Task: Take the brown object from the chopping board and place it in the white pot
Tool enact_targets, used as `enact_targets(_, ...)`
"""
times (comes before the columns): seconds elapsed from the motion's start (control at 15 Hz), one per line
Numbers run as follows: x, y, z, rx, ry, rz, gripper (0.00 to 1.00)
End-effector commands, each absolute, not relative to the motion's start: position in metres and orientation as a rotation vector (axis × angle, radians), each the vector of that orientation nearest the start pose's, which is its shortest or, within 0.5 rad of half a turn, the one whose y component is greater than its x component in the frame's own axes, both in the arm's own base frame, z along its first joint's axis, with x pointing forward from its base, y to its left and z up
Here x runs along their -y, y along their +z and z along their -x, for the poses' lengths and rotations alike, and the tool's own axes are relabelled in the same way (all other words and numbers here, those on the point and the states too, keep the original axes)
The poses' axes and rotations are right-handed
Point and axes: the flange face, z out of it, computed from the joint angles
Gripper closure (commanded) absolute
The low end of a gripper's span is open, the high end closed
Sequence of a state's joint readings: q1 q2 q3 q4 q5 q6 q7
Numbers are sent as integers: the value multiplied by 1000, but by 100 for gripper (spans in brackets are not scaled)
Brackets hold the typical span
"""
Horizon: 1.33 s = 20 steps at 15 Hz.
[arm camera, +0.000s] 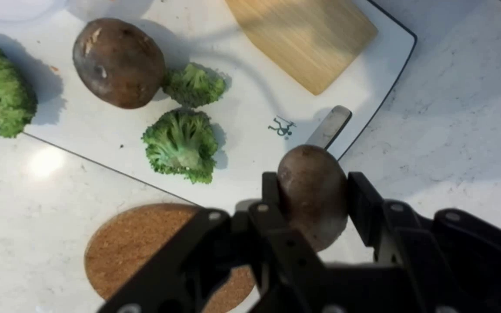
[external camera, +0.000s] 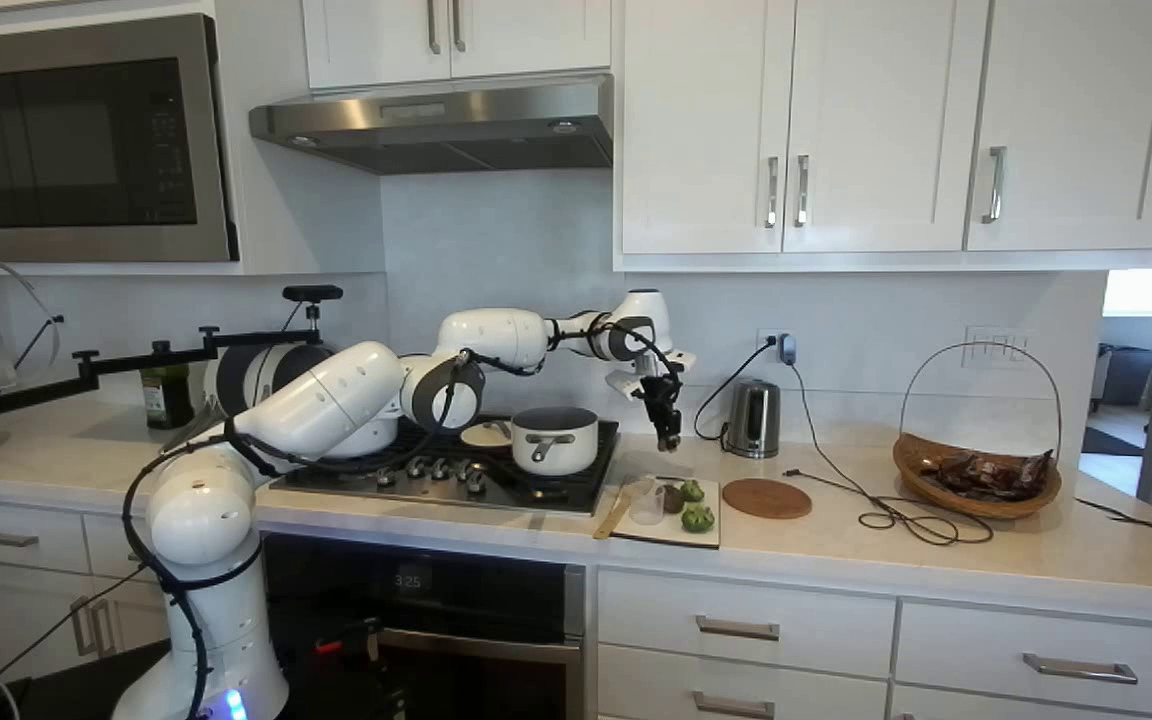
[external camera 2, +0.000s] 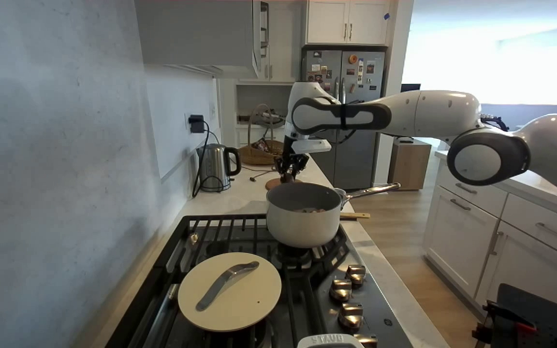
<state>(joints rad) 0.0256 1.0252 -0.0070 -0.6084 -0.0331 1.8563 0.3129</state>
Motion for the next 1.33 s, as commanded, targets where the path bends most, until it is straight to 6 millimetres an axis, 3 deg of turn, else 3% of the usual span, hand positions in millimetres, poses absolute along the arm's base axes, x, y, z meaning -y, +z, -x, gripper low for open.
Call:
enact_targets(0.0, -22, 441, -799, -392, -337, 3089, 56)
enact_targets(0.47, -45, 510, -766, -207, -224, 3061, 58)
enact_targets(0.6, -53, 534, -752, -122, -184, 3050, 61)
enact_targets(0.73, -60, 555, -738, -42, -147, 3040, 57)
enact_targets(0.8, -64, 567, -729, 4, -124, 3032, 60)
enact_targets(0.87, -67, 576, -722, 42, -103, 3028, 57)
enact_targets(1.07, -74, 601, -697, 155, -15, 3009, 61)
enact_targets(1.27, -78, 619, -673, 253, 85, 2983, 56)
